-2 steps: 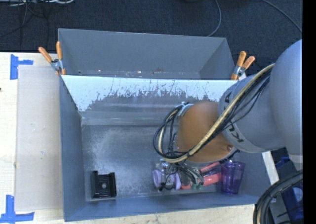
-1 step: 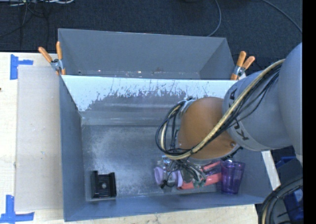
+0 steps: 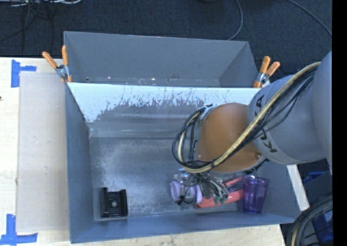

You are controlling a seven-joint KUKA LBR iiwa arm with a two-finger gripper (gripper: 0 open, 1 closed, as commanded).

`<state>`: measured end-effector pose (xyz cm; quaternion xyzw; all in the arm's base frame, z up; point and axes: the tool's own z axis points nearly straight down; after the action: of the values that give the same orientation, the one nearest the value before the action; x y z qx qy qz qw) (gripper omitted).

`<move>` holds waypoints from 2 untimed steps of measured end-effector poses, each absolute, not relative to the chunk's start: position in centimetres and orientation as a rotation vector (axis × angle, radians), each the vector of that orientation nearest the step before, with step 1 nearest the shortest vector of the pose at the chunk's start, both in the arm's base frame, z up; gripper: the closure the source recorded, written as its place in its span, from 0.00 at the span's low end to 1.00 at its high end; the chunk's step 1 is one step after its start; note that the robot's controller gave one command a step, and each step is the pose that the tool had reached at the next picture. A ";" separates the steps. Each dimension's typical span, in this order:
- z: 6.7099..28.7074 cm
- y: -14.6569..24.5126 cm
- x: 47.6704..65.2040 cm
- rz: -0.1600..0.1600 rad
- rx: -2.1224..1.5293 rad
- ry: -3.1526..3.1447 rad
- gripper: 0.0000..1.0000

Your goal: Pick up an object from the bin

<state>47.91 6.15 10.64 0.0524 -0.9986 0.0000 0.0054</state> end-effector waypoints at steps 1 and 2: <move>11.8 6.2 47.9 0.000 0.164 -3.126 1.00; 12.6 6.2 47.9 0.000 0.163 -3.124 1.00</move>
Offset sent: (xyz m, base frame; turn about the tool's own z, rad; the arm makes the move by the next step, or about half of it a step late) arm 0.0001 0.0000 0.0813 0.0000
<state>47.86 6.17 12.57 0.0521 -0.9986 0.0001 0.0067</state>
